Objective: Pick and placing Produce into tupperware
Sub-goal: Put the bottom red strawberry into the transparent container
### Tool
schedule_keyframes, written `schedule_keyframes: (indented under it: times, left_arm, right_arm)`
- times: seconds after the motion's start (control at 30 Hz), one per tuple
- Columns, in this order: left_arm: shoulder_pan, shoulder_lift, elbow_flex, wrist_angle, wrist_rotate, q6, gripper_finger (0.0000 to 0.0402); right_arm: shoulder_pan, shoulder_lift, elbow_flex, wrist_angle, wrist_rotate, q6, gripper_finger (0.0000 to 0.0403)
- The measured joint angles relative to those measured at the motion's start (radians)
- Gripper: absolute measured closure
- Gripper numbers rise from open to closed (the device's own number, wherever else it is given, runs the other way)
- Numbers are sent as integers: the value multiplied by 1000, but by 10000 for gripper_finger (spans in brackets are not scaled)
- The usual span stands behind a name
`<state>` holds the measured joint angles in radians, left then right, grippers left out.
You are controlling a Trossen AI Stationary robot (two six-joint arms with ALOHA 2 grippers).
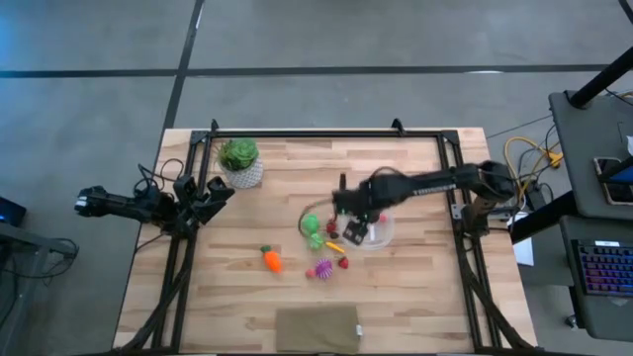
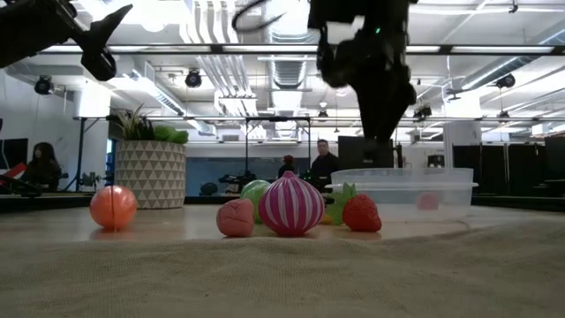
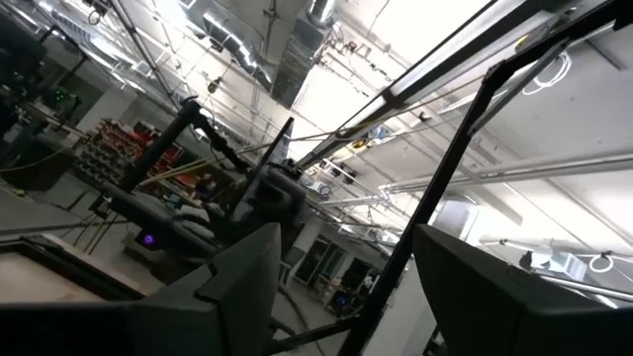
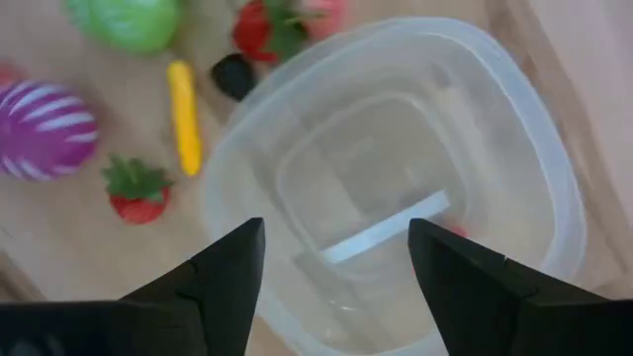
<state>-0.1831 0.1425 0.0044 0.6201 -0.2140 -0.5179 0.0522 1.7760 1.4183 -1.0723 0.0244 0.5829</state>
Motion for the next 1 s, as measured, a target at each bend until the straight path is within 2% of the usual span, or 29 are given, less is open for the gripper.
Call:
schedule_keyframes:
  times: [0.2, 0.5, 0.8, 1.0]
  left_arm:
    - [0, 6, 0, -3, 0, 0, 183]
    - [0, 22, 0, -70, 0, 0, 183]
    - [0, 15, 0, -78, -9, -1, 183]
    - [0, 7, 0, -59, -11, -3, 183]
  right_arm:
    - [215, 0, -8, 15, 130, 188, 167]
    - [357, 56, -30, 189, 140, 488, 167]
    - [370, 167, -5, 209, 76, 794, 167]
    - [323, 227, 43, 210, 5, 832, 167]
